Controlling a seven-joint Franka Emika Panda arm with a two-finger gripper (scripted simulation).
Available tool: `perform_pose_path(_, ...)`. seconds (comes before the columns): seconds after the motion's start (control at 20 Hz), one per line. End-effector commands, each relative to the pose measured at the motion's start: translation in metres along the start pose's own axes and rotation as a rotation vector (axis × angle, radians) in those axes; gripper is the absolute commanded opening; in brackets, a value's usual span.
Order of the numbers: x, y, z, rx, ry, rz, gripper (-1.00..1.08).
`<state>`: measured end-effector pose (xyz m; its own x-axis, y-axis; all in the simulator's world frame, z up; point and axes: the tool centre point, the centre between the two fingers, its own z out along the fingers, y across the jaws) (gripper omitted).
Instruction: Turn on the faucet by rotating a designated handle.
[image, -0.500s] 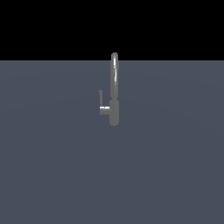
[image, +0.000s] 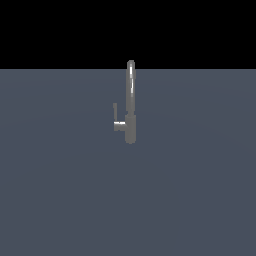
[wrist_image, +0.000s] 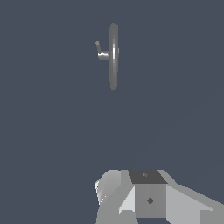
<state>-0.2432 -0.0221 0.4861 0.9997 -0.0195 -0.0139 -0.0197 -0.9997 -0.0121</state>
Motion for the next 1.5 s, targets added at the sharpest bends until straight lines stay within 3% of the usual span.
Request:
perform_pose_path(0.0, 0.000, 0.002, 0.002, 0.009, -0.009, 0.001, -1.00)
perform_pose_path(0.35, 0.000, 0.000, -0.005, 0.005, 0.012, 0.020, -1.00)
perform_pose_path(0.65, -0.002, -0.007, -0.027, 0.001, 0.076, 0.087, -1.00)
perform_pose_path(1.05, -0.007, -0.029, -0.076, -0.016, 0.225, 0.242, -1.00)
perform_pose_path(1.45, -0.012, -0.073, -0.125, -0.052, 0.404, 0.429, -1.00)
